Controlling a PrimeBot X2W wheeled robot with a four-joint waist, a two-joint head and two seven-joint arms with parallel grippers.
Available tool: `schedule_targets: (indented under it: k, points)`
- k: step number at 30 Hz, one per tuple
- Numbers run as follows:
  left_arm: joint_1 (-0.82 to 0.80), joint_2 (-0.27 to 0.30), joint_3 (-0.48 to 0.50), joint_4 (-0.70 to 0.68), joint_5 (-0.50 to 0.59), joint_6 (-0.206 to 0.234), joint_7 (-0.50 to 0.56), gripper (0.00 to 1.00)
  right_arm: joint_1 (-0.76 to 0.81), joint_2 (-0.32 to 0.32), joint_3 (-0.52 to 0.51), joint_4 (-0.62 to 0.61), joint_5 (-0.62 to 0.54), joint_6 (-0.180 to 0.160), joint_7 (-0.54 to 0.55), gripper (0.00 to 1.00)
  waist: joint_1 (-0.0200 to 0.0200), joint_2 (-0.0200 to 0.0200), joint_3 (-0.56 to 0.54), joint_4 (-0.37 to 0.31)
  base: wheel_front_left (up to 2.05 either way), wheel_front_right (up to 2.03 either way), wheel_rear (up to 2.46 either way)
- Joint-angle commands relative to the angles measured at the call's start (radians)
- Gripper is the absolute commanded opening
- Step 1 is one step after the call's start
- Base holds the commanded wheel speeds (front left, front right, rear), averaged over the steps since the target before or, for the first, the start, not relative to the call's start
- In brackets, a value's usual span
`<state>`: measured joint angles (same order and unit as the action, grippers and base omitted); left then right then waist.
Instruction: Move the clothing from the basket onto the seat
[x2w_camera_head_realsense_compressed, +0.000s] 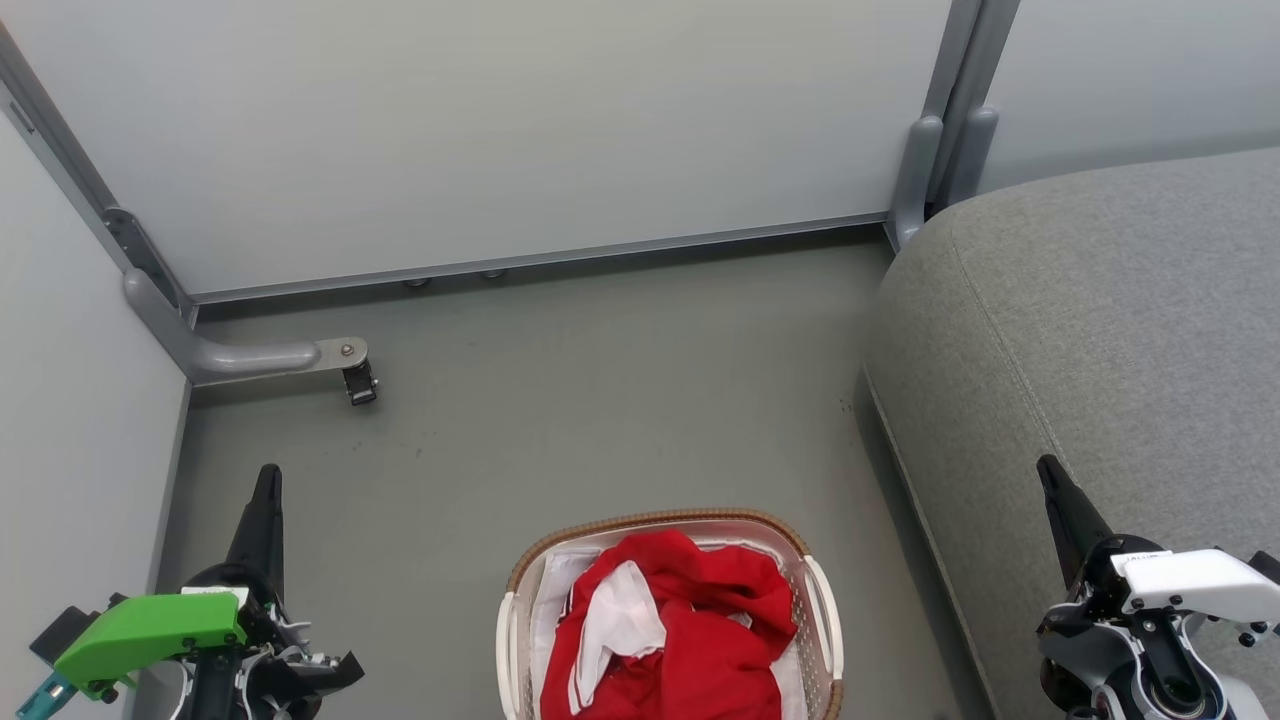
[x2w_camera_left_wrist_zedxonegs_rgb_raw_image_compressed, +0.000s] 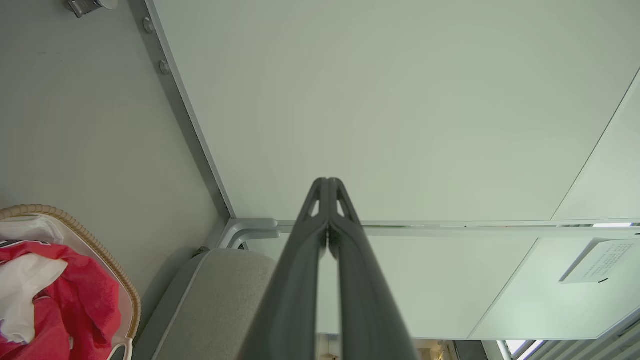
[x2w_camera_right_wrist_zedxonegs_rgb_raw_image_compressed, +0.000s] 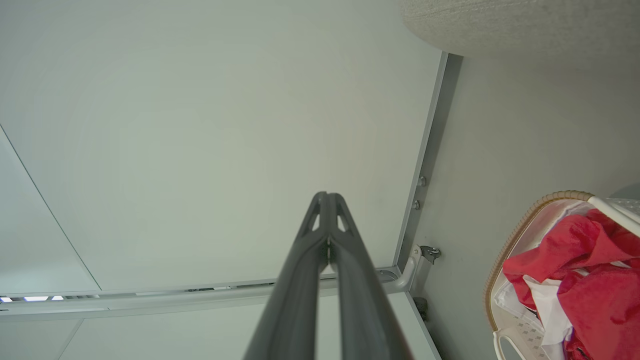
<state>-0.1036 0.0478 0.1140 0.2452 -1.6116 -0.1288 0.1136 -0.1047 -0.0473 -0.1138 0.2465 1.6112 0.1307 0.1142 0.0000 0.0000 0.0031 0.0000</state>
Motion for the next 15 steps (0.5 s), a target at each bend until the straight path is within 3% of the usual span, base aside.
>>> schedule_targets:
  k: [1,15]
  points:
    - [-0.011,0.005,0.002,-0.001,-0.003,-0.005,0.004,0.00,-0.007,-0.006,-0.001,-0.004,0.004,0.000,0.003,0.00,0.0000,0.0000,0.000,0.000,0.00,0.00,0.00]
    - [-0.011,0.005,0.002,-0.001,-0.003,-0.005,0.004,0.00,-0.007,-0.006,-0.001,-0.004,0.004,0.000,0.003,0.00,0.0000,0.0000,0.000,0.000,0.00,0.00,0.00]
